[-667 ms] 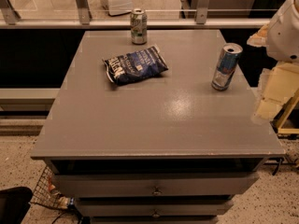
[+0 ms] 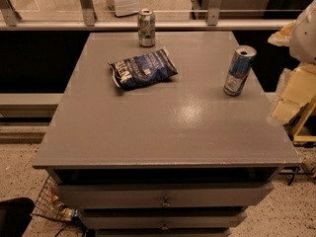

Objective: Pick redbull can

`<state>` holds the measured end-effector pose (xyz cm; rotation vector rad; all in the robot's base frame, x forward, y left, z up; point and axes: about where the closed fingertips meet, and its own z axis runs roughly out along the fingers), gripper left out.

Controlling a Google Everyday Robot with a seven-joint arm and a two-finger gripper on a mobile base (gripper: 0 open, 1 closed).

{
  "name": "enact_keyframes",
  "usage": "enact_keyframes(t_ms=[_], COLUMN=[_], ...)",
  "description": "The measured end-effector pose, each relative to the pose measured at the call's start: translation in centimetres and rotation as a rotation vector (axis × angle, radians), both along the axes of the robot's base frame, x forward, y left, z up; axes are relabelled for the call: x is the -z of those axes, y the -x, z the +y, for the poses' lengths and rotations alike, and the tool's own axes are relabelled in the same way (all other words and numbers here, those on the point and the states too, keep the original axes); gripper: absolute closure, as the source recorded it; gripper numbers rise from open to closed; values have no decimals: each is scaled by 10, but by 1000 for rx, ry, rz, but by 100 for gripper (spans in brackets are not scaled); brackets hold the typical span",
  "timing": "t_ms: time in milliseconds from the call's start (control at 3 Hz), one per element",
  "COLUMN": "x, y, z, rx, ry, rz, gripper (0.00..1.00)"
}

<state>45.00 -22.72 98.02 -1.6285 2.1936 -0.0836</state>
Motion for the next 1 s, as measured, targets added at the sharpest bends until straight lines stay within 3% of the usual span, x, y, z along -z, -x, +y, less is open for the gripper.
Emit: enact_keyframes(t_ms=[333, 667, 1000], x=[1, 4, 19], y=[-20, -51, -75], z=[-25, -43, -52], rx=[34, 52, 78], ry=[-126, -294, -454], rz=[-95, -199, -262], gripper=[0, 0, 0])
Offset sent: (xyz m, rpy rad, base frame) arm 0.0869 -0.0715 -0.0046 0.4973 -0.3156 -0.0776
